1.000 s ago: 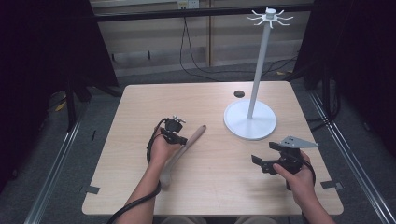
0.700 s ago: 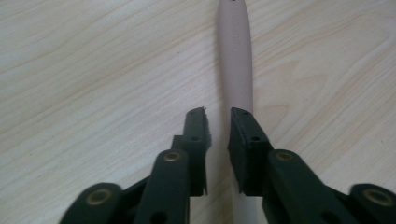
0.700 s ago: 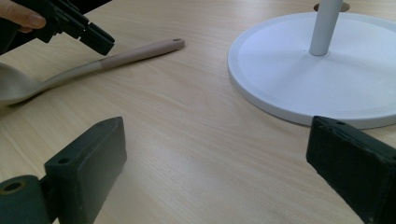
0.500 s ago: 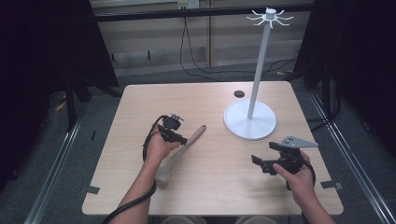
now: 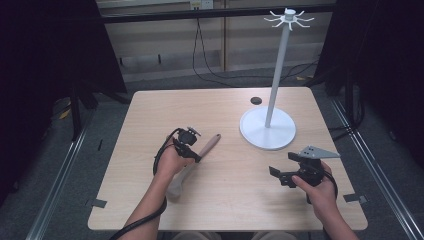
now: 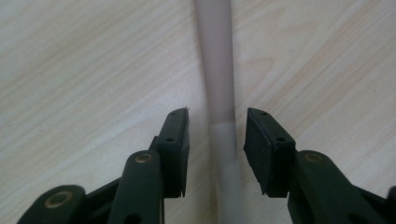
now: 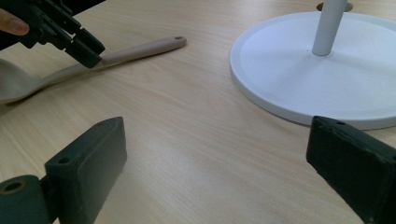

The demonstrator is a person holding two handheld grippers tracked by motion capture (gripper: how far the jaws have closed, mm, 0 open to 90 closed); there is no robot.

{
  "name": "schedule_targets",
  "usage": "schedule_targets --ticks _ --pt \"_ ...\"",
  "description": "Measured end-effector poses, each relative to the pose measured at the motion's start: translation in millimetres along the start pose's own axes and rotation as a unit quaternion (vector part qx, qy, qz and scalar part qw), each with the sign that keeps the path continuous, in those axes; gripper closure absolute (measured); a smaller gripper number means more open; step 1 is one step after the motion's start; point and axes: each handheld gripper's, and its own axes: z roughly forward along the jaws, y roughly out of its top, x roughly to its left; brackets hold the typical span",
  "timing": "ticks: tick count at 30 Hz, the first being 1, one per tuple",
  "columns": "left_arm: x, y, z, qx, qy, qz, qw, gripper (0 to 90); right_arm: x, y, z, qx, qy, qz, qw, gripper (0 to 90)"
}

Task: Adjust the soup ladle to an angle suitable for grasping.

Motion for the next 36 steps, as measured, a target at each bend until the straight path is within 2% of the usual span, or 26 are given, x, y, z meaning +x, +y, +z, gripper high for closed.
schedule_targets --ticks 1,3,5,7,9,10,13,14,16,17,18,20,21,22,24,28,29,30,31,33,36 --pt "0.0 0.0 0.0 0.000 0.000 0.000 1.0000 60.0 0.0 0.0 0.0 0.000 0.000 0.000 1.0000 4.7" --pt "-0.8 -1.0 2.7 0.021 0.003 0.014 0.9997 60.0 0.2 0.1 0.0 -0.001 0.000 0.000 1.0000 4.6" --pt "-1.4 -1.0 4.5 0.025 -0.001 0.013 0.9996 60.0 0.3 0.1 0.1 0.000 0.000 -0.002 1.0000 4.6" --pt "-2.7 -1.0 7.4 0.026 0.005 0.012 0.9996 61.2 0.6 0.0 0.6 0.001 0.000 -0.002 1.0000 4.7" --pt "-2.1 0.5 7.3 0.031 0.009 0.017 0.9993 65.3 0.4 0.1 0.6 0.000 -0.001 -0.001 1.0000 4.7" --pt "-2.2 1.7 7.1 0.036 0.002 0.016 0.9992 75.4 0.1 0.1 0.3 -0.001 -0.001 0.000 1.0000 4.6" --pt "-2.2 2.5 6.5 0.041 0.002 0.011 0.9991 76.6 -0.3 -0.1 0.3 0.000 -0.001 0.000 1.0000 4.6" --pt "-2.7 2.2 6.9 0.038 -0.001 0.002 0.9993 77.2 -0.4 -0.2 0.4 0.000 -0.001 0.000 1.0000 4.6" --pt "-4.0 1.3 6.5 0.034 -0.008 0.006 0.9994 78.4 -0.5 -0.3 0.6 0.000 -0.001 -0.001 1.0000 4.6" --pt "-6.7 0.0 6.1 0.025 -0.005 -0.001 0.9997 78.4 -0.5 -0.3 0.6 0.000 -0.001 0.000 1.0000 4.6" --pt "-6.2 -0.1 3.7 0.023 -0.004 0.002 0.9997 78.4 -0.4 -0.3 0.6 0.000 -0.001 0.000 1.0000 4.6" --pt "-3.9 -0.5 -3.1 0.008 -0.015 -0.008 0.9998 78.5 -0.3 -0.5 1.2 0.000 -0.001 0.001 1.0000 4.6" --pt "-4.3 -1.0 -5.0 -0.003 -0.016 -0.022 0.9996 78.5 0.0 -0.6 1.4 0.001 -0.001 0.000 1.0000 4.6" --pt "-3.0 -0.9 -9.4 -0.006 -0.018 -0.021 0.9996 78.6 0.3 -0.5 1.4 0.001 -0.001 -0.001 1.0000 4.6" --pt "-2.4 -1.7 -16.2 -0.029 -0.022 -0.021 0.9991 78.7 1.0 -0.1 1.7 0.001 -0.001 -0.003 1.0000 4.6" --pt "-0.4 -2.5 -32.2 -0.064 -0.029 -0.028 0.9971 78.8 1.9 -0.6 3.5 0.003 0.000 -0.003 1.0000 4.7" --pt "1.7 -3.4 -36.6 -0.078 -0.041 -0.026 0.9958 78.8 2.6 -0.8 4.3 0.003 0.000 -0.004 1.0000 4.7" --pt "1.7 -3.4 -36.6 -0.078 -0.041 -0.026 0.9958 78.8 2.6 -0.8 4.3 0.003 0.000 -0.004 1.0000 4.7" --pt "2.8 -4.7 -40.8 -0.092 -0.048 -0.028 0.9943 78.8 3.3 -0.7 4.7 0.004 0.002 -0.005 1.0000 4.6" --pt "3.4 -5.4 -43.4 -0.096 -0.048 -0.028 0.9938 78.8 3.9 -0.7 5.0 0.003 0.001 -0.006 1.0000 4.6" --pt "3.0 -8.4 -50.3 -0.125 -0.049 -0.025 0.9905 78.7 4.4 -0.7 5.7 0.004 0.004 -0.006 1.0000 4.6"
